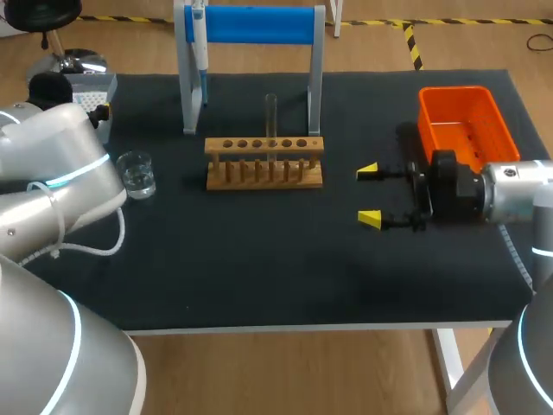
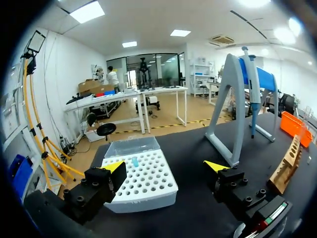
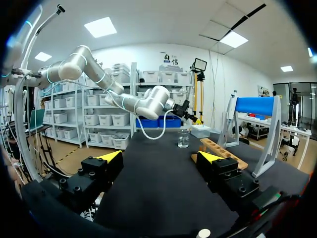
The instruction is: Invert the test tube, pick up the pipette, mount the tip to pipette, aspirate from beaker and dispense into the tube, eject the tip, return the pipette, and cap with the stopper.
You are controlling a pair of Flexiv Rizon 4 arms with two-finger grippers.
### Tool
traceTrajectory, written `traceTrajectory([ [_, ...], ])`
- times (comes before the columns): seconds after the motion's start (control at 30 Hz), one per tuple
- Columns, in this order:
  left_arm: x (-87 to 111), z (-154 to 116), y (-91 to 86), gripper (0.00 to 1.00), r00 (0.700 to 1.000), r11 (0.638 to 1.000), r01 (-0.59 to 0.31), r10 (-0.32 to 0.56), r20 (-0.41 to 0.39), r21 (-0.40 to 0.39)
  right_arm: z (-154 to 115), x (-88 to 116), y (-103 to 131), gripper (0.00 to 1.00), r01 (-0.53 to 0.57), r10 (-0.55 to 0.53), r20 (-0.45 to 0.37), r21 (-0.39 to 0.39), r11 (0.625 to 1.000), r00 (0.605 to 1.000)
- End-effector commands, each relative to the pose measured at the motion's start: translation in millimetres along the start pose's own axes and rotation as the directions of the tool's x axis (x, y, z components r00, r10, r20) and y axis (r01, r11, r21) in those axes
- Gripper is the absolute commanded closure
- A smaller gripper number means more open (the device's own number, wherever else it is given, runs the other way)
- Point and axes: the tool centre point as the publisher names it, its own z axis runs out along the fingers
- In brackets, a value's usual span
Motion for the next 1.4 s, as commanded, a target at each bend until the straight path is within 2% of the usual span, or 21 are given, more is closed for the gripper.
traceTrajectory([
  [0.03,2.9,-6,7.6,0.0,0.986,1.0,0.005,-0.007,0.165,0.014,0,1,0,0.0,0.001,-0.001,0.004,0.0,1.0,1.0],
  [0.33,-4.5,-9,13.8,0.0,0.984,1.0,0.027,-0.027,0.178,0.006,0,1,0,0.0,0.001,-0.001,0.004,0.0,1.0,1.0],
  [1.2,-4.2,-9,13.6,0.0,0.984,0.999,0.042,-0.039,0.176,-0.011,0,1,0,0.0,0.001,-0.001,0.004,0.0,1.0,1.0],
  [1.4,-12.4,-6,11.2,0.0,0.983,0.997,0.059,-0.049,0.177,-0.053,0,1,0,0.0,0.001,-0.001,0.004,0.0,1.0,1.0],
])
